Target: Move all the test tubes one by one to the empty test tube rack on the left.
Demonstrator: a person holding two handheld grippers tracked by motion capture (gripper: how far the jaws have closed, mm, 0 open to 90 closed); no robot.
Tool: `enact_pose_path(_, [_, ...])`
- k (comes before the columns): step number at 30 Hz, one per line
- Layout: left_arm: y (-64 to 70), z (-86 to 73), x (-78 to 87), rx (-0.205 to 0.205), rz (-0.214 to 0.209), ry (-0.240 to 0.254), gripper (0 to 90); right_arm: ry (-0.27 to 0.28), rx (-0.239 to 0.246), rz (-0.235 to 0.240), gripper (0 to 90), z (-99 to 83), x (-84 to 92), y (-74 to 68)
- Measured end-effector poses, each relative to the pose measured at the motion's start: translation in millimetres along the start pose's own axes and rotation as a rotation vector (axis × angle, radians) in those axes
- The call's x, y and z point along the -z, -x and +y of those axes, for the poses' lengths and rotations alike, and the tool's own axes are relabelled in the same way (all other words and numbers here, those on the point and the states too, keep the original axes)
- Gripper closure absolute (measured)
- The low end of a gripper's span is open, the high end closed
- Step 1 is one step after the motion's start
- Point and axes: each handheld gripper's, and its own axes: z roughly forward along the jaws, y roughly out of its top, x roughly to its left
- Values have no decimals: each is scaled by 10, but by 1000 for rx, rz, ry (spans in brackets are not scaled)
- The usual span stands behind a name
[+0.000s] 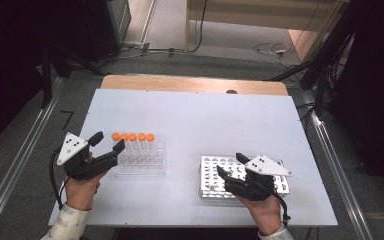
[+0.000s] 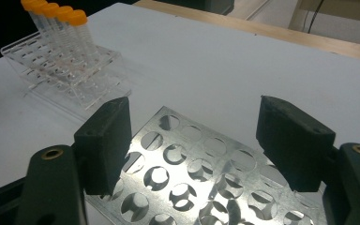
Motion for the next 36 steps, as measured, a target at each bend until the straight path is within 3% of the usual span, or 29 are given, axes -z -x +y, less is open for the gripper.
enact_pose_path(17, [163, -138, 173, -47, -14, -8, 155, 8, -10, -22, 251, -44, 67, 114])
enact_pose_path(36, [195, -230, 295, -55, -9, -8, 118, 17, -35, -62, 250, -109, 187, 265])
